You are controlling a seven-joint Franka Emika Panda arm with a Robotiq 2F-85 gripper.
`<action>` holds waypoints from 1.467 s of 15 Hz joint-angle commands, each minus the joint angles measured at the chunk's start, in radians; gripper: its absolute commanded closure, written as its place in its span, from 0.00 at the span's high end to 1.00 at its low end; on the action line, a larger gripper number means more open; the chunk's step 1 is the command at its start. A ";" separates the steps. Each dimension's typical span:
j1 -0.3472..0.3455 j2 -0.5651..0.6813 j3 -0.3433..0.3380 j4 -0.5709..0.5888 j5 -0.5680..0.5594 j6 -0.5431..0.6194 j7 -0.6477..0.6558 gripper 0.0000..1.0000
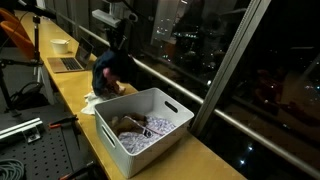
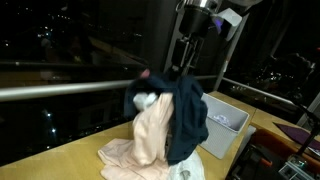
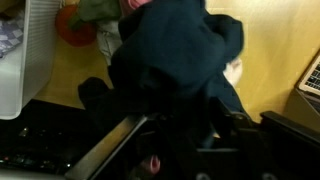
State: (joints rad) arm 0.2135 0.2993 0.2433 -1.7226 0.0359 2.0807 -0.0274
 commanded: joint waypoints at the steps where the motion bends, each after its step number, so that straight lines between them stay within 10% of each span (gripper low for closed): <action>1: -0.027 -0.031 -0.016 -0.033 0.056 0.019 -0.047 0.75; 5: -0.084 -0.054 -0.066 -0.105 0.044 0.096 -0.087 1.00; 22: -0.247 0.143 -0.281 -0.292 -0.105 0.441 -0.094 1.00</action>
State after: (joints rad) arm -0.0297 0.3927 -0.0141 -2.0187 -0.0346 2.4772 -0.1544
